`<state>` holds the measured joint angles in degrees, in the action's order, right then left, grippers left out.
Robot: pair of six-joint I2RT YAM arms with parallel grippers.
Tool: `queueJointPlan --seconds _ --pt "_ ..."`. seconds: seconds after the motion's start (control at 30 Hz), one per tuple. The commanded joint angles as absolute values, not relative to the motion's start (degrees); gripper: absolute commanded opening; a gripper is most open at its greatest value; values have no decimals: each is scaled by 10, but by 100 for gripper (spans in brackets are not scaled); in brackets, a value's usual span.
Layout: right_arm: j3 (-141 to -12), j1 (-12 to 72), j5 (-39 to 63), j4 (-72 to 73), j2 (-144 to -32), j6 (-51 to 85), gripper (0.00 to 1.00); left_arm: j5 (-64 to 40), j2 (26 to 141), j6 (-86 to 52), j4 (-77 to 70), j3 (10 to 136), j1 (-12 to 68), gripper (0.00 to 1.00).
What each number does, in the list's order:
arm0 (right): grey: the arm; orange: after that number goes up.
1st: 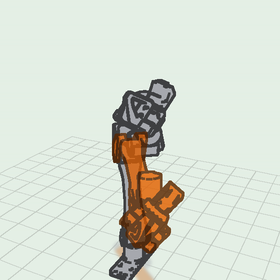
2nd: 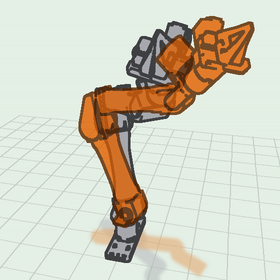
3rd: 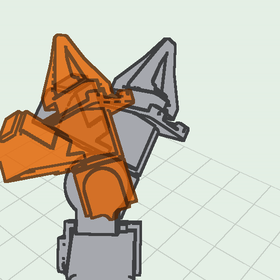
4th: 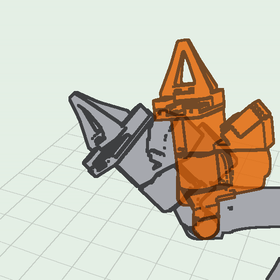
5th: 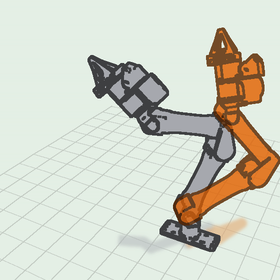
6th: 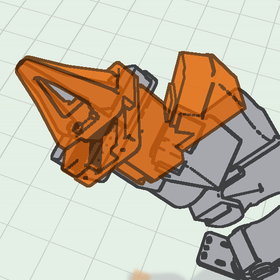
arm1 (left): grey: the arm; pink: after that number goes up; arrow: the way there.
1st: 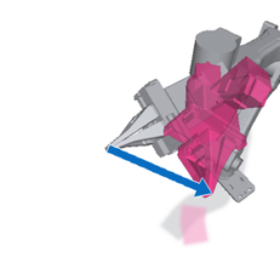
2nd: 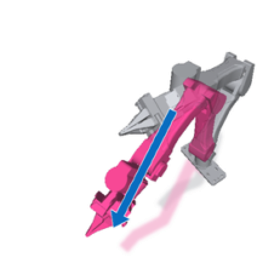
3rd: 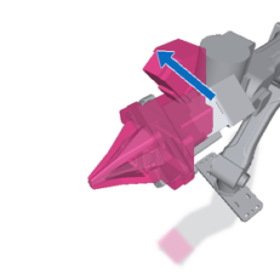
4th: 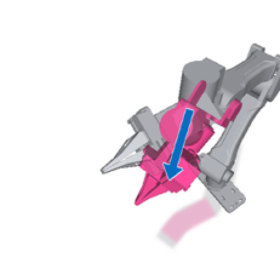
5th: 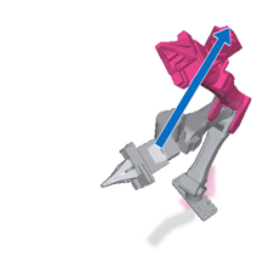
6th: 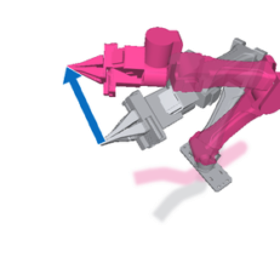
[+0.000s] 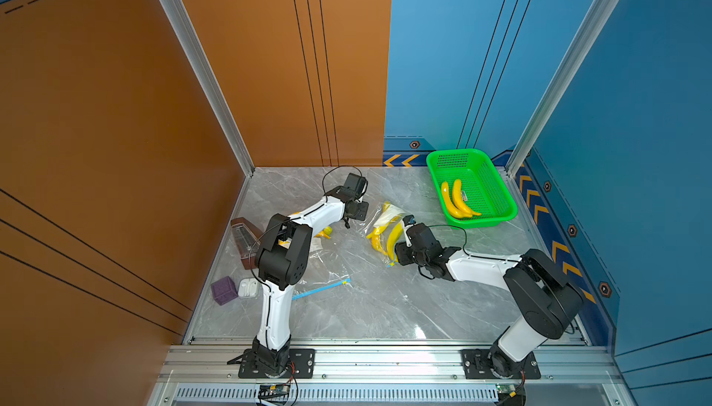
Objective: Open the zip-top bag and take out the banana
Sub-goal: Pick up the banana from the zipper food storage bag.
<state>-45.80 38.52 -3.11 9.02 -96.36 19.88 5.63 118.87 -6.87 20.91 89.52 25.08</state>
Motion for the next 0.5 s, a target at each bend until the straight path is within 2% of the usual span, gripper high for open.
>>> queueJointPlan --seconds 0.0,0.27,0.47 --pt "-470 396 -2 56 -979 167 51 58 1201 -61 229 911 257 0" --pt "-487 445 16 40 -1018 158 57 60 1206 -62 232 914 257 0" --pt "-471 449 91 89 -1010 183 61 65 1208 -63 231 911 258 0"
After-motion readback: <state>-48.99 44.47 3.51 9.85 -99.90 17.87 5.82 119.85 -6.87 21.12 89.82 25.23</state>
